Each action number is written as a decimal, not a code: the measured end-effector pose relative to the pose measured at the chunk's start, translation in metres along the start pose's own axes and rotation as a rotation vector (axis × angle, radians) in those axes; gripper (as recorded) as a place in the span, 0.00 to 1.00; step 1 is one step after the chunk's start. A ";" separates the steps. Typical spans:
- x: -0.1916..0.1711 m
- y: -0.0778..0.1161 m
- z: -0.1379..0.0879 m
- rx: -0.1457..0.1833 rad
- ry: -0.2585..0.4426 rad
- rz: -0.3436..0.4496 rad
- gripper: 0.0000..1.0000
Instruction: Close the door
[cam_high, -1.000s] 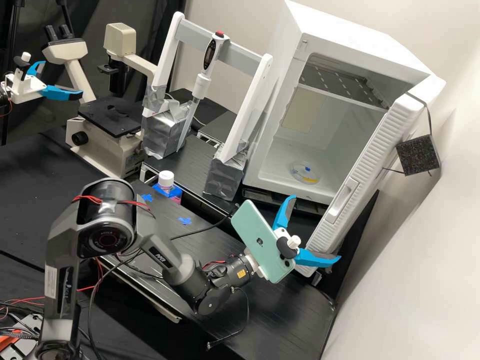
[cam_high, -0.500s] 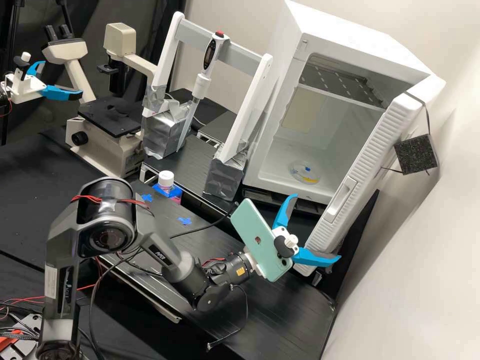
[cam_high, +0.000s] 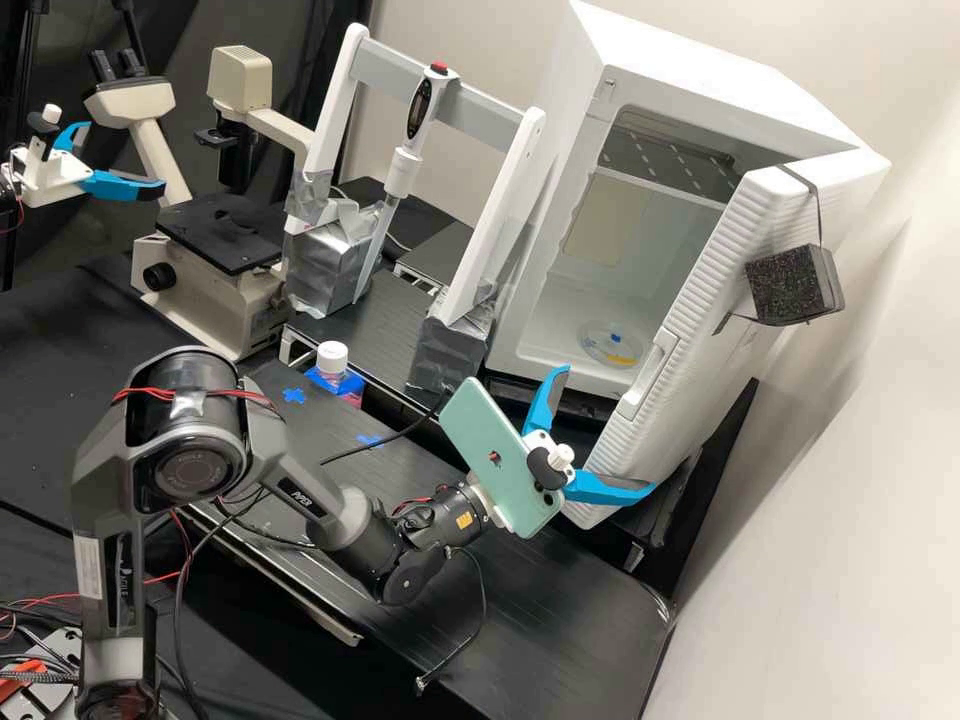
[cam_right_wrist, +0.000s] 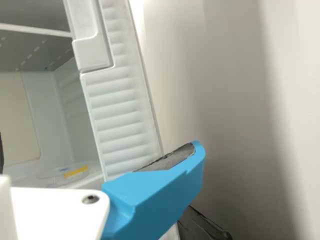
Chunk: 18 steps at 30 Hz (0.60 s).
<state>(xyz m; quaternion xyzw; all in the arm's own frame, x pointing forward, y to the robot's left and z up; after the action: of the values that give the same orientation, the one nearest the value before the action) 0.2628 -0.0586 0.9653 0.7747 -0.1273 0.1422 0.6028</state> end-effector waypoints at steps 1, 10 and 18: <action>0.000 -0.001 -0.001 0.008 -0.001 0.005 1.00; -0.018 -0.021 -0.027 -0.046 0.073 -0.129 1.00; -0.042 -0.029 -0.059 -0.099 0.209 -0.187 1.00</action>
<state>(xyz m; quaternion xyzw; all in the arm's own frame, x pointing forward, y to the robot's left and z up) 0.2310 0.0065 0.9373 0.7334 0.0023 0.1589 0.6609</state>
